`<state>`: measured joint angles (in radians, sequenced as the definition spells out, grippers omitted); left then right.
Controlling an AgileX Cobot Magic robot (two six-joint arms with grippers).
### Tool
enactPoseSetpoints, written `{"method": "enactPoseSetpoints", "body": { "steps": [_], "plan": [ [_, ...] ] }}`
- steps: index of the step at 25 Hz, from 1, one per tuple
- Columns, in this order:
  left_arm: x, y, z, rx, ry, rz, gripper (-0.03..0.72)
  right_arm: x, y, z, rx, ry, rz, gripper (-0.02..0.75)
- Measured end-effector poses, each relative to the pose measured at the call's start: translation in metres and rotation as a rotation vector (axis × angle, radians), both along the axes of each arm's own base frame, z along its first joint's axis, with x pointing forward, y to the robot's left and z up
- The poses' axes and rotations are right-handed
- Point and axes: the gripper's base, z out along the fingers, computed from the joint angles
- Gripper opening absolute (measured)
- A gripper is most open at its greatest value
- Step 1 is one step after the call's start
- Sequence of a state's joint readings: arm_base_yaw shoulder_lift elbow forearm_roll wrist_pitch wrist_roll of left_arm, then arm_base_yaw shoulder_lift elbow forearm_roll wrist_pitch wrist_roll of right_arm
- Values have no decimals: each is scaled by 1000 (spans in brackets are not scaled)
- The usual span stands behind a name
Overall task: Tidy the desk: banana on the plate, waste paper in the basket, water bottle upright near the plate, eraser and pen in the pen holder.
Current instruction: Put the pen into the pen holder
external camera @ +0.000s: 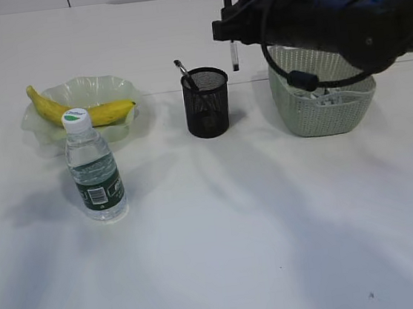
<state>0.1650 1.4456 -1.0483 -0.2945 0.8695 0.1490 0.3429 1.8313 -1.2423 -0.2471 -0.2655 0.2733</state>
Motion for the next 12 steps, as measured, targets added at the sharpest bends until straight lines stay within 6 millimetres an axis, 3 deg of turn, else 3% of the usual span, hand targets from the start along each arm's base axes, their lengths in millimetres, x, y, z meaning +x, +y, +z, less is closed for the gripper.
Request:
{"method": "enactPoseSetpoints", "body": {
  "steps": [5,12],
  "plan": [
    [0,0,0,0,0,0,527,21,10,-22,19,-29,21,48],
    [0,0,0,-1,3,-1,527,52,21,-30,33,-69,24,48]
  ]
}}
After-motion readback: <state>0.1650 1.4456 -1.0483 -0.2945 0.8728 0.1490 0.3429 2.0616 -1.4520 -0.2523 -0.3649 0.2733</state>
